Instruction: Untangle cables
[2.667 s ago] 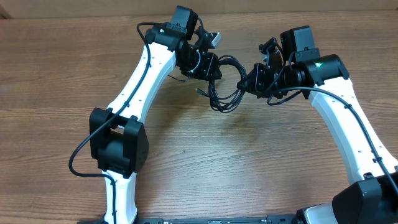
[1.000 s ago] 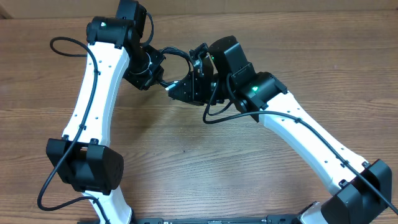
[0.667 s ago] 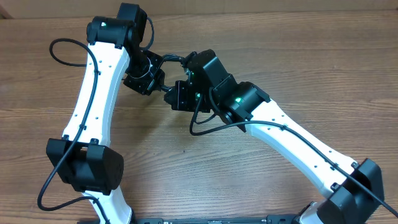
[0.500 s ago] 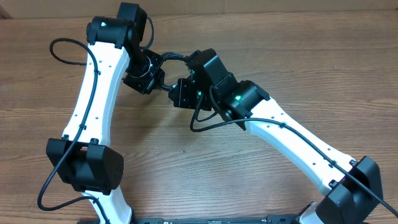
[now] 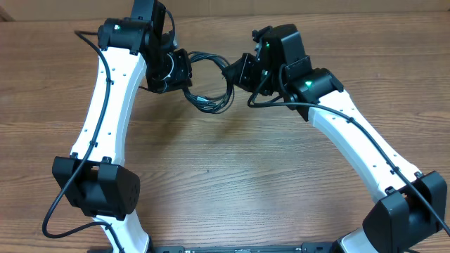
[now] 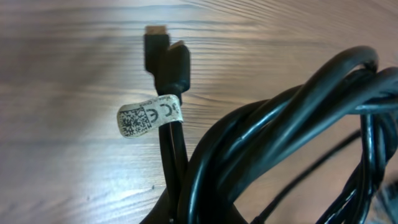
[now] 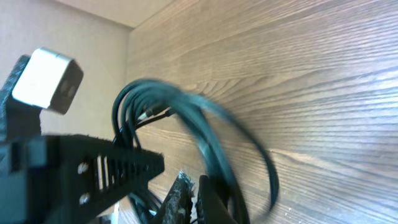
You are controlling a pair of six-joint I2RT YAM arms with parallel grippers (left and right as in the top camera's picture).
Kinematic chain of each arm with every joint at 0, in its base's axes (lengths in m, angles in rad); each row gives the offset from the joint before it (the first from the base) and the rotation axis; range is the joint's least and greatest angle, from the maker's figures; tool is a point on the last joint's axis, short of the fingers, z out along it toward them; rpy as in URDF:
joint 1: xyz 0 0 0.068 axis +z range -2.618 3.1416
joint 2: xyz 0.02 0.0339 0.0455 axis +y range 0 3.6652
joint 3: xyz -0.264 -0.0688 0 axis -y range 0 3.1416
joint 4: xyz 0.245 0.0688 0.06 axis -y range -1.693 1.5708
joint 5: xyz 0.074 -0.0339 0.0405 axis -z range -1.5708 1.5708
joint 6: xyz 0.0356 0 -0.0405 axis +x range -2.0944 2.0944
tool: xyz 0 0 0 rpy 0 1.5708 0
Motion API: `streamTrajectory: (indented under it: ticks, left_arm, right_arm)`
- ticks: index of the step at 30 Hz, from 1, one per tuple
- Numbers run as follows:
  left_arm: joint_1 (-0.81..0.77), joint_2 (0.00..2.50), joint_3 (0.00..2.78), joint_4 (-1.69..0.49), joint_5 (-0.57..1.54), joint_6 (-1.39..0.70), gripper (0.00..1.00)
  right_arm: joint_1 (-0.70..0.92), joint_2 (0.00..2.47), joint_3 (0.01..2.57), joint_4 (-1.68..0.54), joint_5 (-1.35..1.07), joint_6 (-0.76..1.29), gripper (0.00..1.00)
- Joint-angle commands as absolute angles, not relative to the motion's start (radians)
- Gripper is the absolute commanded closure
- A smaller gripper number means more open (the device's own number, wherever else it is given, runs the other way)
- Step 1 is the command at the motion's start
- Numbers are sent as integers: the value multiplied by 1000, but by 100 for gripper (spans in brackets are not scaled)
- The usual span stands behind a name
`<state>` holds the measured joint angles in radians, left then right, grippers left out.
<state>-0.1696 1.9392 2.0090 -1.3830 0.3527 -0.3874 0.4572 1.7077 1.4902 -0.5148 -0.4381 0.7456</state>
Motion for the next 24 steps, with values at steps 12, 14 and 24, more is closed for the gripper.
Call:
streamTrajectory:
  ticks: [12,14,24]
  left_arm:
    - [-120,1907,2027,-1305,548,-101,96]
    - [-104,1907,2027,-1307,639,-115,96]
    - [-93,1909,2027,-1332,879,-318,96]
  right_arm:
    - [282,1575,1501,-688,-542,585,66]
    - [200,1558,1501,-736,-580,585,59]
    - [158,1637,1495,-740,-820,466,51]
